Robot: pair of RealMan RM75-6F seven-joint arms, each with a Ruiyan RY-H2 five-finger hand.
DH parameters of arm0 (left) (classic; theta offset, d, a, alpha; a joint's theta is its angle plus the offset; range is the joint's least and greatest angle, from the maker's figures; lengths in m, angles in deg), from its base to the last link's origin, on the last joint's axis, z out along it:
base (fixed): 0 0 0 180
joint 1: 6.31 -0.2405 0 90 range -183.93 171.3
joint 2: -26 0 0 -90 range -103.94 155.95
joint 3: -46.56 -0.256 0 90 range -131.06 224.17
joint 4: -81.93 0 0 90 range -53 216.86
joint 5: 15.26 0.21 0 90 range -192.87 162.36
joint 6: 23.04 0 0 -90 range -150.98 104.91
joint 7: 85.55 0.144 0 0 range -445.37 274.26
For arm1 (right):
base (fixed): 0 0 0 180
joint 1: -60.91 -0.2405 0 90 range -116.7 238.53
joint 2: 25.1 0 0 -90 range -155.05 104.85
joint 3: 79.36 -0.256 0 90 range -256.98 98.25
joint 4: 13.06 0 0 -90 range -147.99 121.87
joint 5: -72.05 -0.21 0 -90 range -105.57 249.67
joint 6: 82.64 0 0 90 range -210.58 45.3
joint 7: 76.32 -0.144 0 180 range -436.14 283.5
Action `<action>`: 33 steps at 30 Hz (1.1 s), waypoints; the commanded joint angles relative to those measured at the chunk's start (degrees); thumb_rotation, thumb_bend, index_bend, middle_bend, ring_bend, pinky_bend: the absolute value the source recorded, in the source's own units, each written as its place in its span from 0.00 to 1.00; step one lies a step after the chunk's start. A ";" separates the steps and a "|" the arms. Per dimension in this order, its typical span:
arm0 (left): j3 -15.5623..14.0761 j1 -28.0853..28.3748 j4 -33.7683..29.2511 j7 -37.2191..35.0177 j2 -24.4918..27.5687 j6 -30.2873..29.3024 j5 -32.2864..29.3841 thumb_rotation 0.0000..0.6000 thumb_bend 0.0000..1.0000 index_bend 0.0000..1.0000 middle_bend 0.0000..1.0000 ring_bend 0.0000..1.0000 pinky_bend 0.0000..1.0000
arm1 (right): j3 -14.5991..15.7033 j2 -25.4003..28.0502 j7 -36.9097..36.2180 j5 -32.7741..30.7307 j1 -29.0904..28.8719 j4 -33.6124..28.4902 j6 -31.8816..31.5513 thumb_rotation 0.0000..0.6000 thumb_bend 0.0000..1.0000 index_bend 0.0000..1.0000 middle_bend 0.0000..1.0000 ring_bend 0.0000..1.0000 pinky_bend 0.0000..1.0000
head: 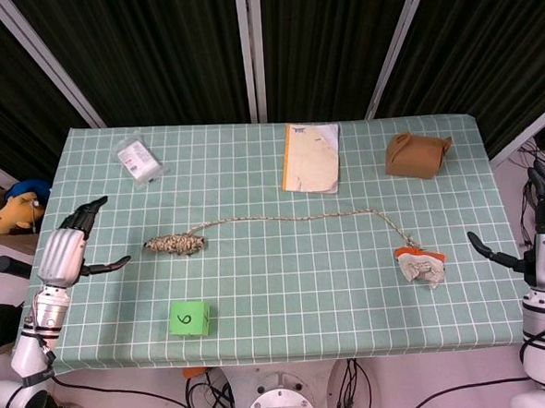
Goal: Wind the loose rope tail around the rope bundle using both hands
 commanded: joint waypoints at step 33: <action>-0.03 11.54 5.61 7.55 -8.21 24.74 -9.23 1.00 0.14 0.32 0.33 0.26 0.34 | 1.42 -0.85 4.13 -2.99 0.50 1.57 2.29 1.00 0.16 0.00 0.00 0.00 0.00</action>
